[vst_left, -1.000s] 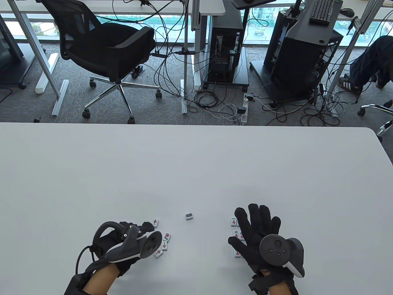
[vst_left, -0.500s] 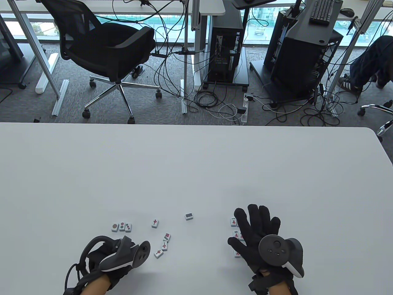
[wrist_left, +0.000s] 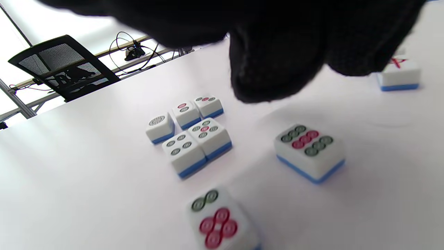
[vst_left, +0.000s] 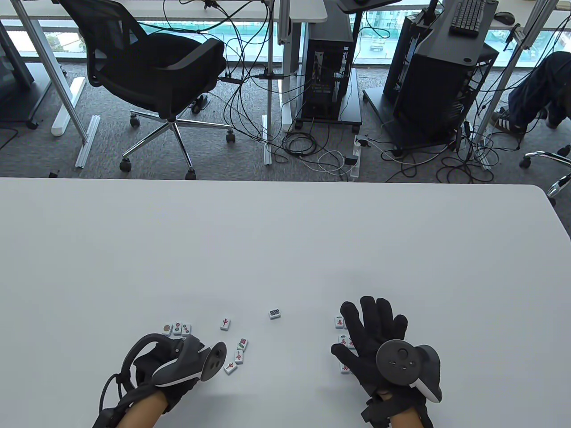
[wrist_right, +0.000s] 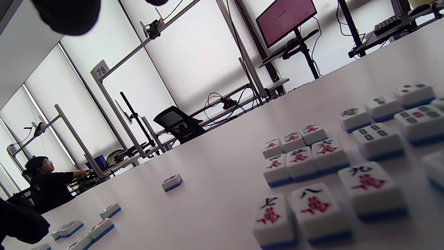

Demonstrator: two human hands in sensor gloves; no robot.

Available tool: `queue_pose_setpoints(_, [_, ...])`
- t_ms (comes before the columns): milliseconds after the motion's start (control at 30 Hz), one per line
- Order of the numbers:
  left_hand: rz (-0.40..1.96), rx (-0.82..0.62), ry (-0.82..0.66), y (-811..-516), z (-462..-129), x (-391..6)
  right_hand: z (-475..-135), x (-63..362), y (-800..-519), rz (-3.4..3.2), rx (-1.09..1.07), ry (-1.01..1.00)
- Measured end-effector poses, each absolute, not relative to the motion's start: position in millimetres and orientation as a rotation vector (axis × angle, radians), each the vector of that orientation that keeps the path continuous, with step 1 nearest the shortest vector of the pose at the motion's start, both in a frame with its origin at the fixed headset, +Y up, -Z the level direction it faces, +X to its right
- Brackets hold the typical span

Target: Mahjong suit sorting

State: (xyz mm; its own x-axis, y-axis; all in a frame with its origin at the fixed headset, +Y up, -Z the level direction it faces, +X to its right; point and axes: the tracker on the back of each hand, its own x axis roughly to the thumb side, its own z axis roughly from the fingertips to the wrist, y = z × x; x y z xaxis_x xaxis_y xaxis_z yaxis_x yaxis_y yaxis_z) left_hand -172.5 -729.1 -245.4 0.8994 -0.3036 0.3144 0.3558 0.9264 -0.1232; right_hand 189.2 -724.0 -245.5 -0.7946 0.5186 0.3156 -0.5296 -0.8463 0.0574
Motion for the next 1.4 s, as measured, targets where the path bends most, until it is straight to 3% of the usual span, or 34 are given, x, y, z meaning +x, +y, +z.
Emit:
queue_pose_setpoints(200, [-0.296, -0.122, -0.32, -729, -276, -134, -246, 189, -724, 2.538, 0.436, -0.047])
queue_pose_setpoints(367, [-0.357, -0.174, -0.33, -741, -294, -111, -246, 189, -724, 2.528, 0.438, -0.047])
queue_pose_setpoints(700, [-0.383, -0.171, -0.323, -753, -313, -93, -246, 191, -724, 2.52, 0.43, -0.043])
queue_pose_setpoints(967, [-0.386, -0.259, -0.321, -755, -313, -79, -247, 191, -724, 2.524, 0.426, -0.041])
queue_pose_setpoints(1133, [-0.397, -0.241, -0.362, -750, -310, -78, -247, 192, -724, 2.523, 0.423, -0.045])
queue_pose_setpoints(1400, [-0.405, -0.211, -0.288, -744, -309, -78, -247, 192, -724, 2.531, 0.424, -0.04])
